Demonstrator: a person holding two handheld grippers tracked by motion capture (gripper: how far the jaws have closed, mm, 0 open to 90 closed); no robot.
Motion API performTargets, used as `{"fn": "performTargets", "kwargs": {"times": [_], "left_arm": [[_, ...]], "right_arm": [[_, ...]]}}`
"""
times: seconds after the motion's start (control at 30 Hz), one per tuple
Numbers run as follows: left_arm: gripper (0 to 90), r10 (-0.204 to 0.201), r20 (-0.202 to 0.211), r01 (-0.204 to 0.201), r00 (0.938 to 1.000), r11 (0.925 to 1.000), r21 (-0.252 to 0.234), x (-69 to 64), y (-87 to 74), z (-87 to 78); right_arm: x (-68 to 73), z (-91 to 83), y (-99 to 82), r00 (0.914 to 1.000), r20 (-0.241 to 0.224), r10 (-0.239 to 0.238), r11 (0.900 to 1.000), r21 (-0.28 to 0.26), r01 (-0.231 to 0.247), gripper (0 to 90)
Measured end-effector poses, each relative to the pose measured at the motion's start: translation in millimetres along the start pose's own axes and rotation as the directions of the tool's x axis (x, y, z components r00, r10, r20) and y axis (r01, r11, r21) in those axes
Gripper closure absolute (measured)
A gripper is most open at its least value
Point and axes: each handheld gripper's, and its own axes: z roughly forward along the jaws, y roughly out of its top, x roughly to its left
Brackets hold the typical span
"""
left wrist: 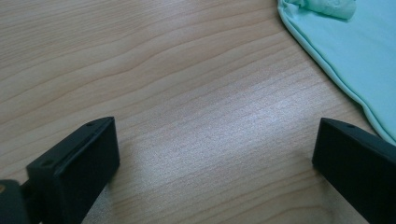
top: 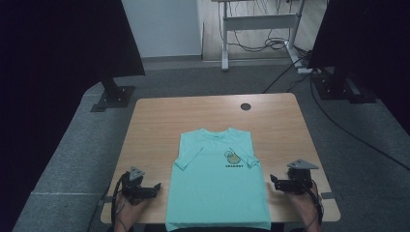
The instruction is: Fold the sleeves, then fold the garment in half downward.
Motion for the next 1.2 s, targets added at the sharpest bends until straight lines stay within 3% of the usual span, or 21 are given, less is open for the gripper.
{"fn": "performTargets", "kwargs": {"times": [0.27,0.37,1.2], "left_arm": [[1.9,0.001,0.001,-0.001,1.0,1.0,0.0,-0.1,-0.1,0.0],[1.8,0.002,0.002,-0.002,1.0,1.0,0.0,-0.1,-0.1,0.0],[2.0,0.005,-0.002,-0.005,1.0,1.0,-0.001,6.4,3.4,-1.7]], "right_arm": [[-4.6,0.7,-14.0,0.9997,0.02,0.013,0.9995,0.029,-0.014,7.4],[-3.9,1.1,-14.4,0.9996,0.027,-0.007,0.9993,0.036,0.006,6.2],[-4.5,1.9,-14.1,0.9993,0.037,0.005,0.9989,0.047,-0.006,2.5]]}}
